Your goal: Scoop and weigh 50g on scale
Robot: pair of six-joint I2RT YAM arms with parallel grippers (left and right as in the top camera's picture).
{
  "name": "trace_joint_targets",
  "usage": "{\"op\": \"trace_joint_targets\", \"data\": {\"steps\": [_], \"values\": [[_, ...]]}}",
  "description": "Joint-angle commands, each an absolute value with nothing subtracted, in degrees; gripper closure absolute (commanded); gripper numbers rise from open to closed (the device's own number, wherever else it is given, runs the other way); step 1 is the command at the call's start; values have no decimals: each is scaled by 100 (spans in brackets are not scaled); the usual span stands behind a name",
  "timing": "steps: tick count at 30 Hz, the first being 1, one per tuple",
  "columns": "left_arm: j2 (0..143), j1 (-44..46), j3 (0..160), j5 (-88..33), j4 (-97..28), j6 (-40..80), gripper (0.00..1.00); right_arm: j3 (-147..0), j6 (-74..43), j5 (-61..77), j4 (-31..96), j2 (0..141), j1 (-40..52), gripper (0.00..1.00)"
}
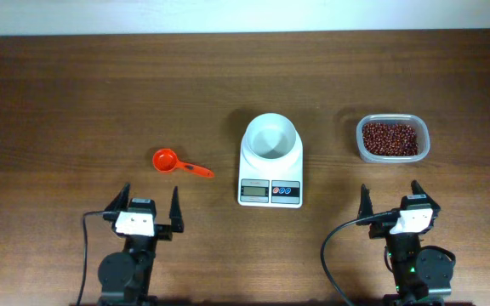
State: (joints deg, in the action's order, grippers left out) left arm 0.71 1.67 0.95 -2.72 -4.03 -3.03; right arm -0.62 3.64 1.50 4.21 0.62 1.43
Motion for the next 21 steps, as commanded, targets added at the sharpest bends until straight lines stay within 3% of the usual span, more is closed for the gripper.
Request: {"op": "trace_joint_targets", "data": {"steps": [1, 8, 15, 21], "values": [[99, 132, 303, -926, -445, -174, 1, -32, 388, 143, 449, 25, 106, 1], [344, 132, 1446, -897, -1861, -1, 1, -32, 388, 145, 449, 25, 106, 1], [2112, 132, 3151, -989, -3280, 556, 1, -32, 388, 143, 449, 25, 106, 1], [3374, 132, 3760, -2982, -3870, 558, 1, -32, 388, 143, 451, 25, 106, 1]]}}
